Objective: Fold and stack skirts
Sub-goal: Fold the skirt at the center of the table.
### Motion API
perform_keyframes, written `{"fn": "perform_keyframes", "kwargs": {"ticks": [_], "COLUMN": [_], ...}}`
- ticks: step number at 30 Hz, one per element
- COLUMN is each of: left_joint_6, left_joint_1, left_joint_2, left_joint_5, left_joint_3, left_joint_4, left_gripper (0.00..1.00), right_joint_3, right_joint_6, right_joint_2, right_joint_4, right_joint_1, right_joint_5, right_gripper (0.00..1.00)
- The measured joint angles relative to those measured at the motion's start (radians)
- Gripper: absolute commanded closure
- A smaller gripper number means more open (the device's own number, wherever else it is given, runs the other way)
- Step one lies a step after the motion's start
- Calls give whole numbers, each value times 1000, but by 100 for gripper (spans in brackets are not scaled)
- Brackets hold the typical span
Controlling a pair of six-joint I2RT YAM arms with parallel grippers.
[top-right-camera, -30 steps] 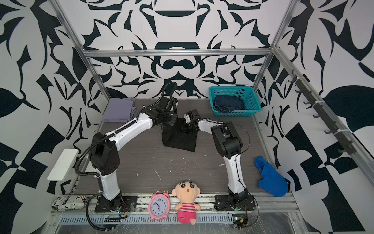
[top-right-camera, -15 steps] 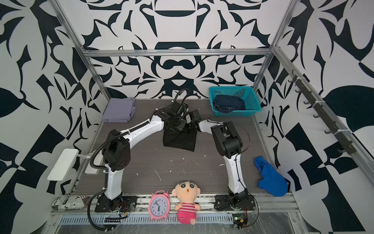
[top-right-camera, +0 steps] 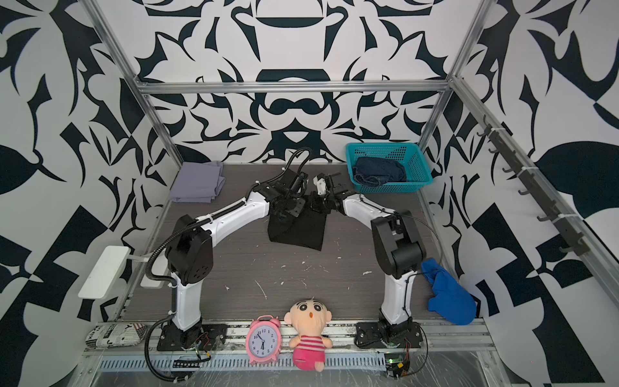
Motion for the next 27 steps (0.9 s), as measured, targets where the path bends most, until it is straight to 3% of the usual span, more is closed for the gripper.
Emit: {"fn": "perform_keyframes", "kwargs": {"ticks": [7, 13, 27], "left_joint_6": [-1, 0, 36], "left_joint_1": [0, -6, -64], "left_joint_2": [-20, -20, -18], "left_joint_5": [0, 2, 3], "left_joint_3": [0, 0, 3], "left_joint_4": [1, 0, -1], "left_gripper": [100, 100, 100], "right_joint_3": [-121, -213, -229], "right_joint_6": [-21, -29, -29], "right_joint_2": [-175, -85, 50], "right_joint_4": [-49, -106, -48], "right_joint_1": [-90, -100, -69], "right_joint_5": [119, 143, 95], "right_gripper": [82, 86, 90]}}
